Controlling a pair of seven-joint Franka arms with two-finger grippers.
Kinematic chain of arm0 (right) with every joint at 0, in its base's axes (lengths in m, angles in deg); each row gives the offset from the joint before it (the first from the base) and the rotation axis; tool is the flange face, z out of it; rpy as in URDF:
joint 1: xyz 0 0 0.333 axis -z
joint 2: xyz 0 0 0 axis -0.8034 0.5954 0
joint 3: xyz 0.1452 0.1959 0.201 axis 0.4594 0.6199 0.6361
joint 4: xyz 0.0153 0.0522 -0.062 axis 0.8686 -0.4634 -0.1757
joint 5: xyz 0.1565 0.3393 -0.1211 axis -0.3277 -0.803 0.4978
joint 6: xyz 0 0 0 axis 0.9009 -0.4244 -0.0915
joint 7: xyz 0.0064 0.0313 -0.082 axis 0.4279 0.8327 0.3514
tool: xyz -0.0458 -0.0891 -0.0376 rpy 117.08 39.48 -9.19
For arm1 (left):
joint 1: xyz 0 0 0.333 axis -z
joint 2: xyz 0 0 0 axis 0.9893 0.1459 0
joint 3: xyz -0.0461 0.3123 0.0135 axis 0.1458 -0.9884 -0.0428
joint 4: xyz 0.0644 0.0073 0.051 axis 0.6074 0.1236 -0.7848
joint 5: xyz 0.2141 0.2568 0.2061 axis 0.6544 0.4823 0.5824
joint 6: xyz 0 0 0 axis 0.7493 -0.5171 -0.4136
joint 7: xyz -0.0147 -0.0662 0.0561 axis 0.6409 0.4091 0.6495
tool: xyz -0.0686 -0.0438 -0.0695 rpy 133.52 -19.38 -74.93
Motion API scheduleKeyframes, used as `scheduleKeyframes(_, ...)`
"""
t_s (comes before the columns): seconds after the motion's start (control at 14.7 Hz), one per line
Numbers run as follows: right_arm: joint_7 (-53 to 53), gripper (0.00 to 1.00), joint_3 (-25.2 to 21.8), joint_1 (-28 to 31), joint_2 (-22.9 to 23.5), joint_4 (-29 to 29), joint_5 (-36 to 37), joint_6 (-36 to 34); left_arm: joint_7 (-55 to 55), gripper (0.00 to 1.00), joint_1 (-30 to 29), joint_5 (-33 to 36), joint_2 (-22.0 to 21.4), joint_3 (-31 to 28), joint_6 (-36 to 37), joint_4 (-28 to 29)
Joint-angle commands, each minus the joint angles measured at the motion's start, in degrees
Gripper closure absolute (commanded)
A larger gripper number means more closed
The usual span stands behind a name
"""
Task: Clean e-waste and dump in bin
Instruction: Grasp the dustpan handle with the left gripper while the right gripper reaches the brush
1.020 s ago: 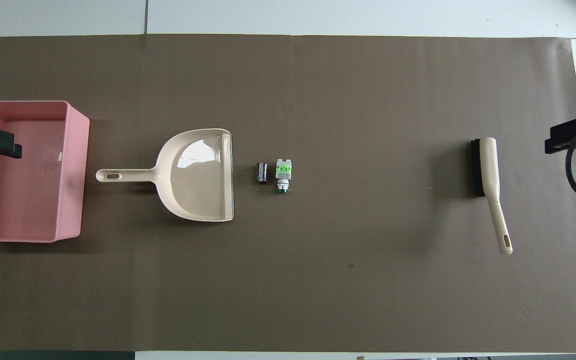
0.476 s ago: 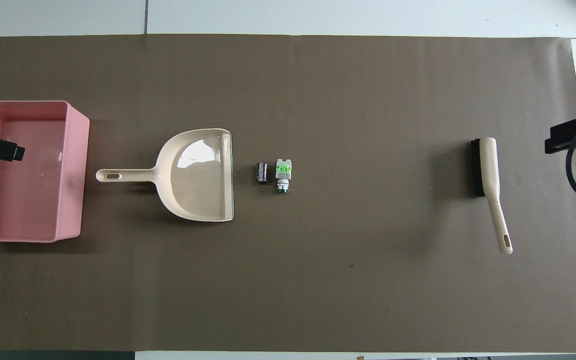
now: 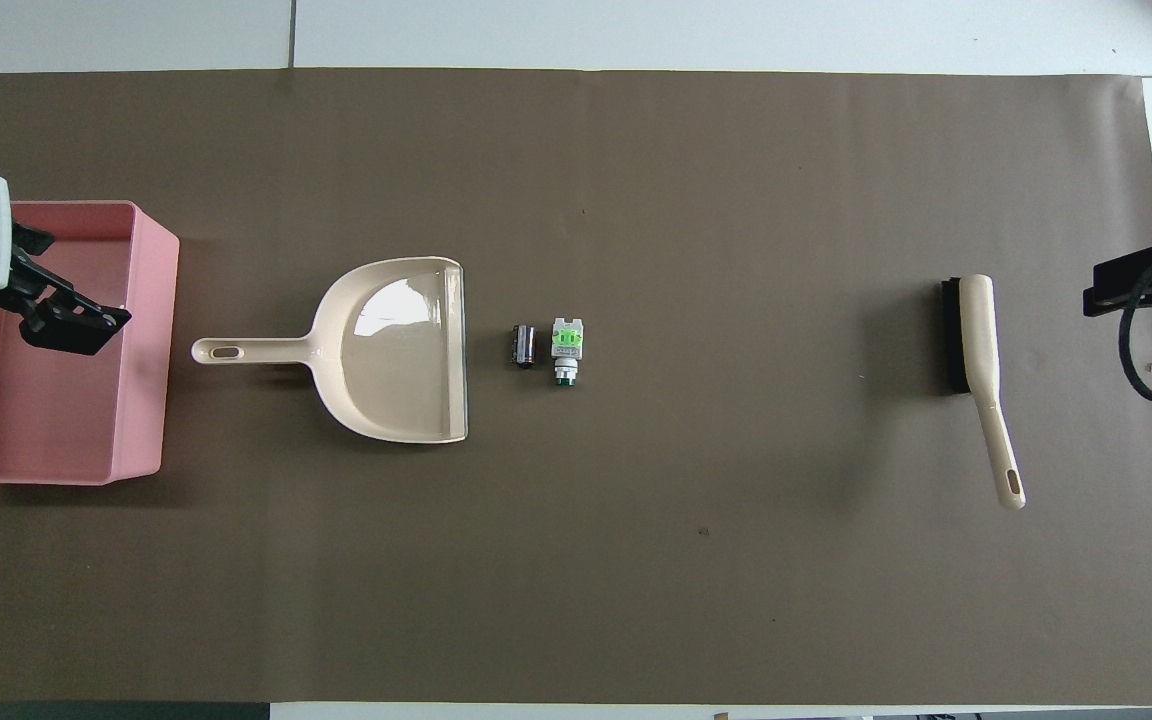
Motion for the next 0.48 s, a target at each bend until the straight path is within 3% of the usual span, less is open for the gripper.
scheduleKeyframes(0.0, 1.06, 0.01, -0.16, 1.2, -8.19, -18.39, -1.04, 13.04, -14.07, 0.01, 2.31, -0.21, -3.19, -0.75, -3.23, 7.12)
scheduleKeyframes(0.2, 3.95, 0.01, -0.34, 2.52, -7.95, -25.37, -1.13, 16.06, -26.04, 0.01, 2.49, -0.04, -3.98, -0.75, -7.18, 13.8)
scheduleKeyframes(0.41, 6.34, 0.01, -0.34, 2.7, -6.01, -31.69, -1.3, 23.76, -29.06, 0.01, 3.36, 1.45, -2.76, -0.75, -13.4, 18.99)
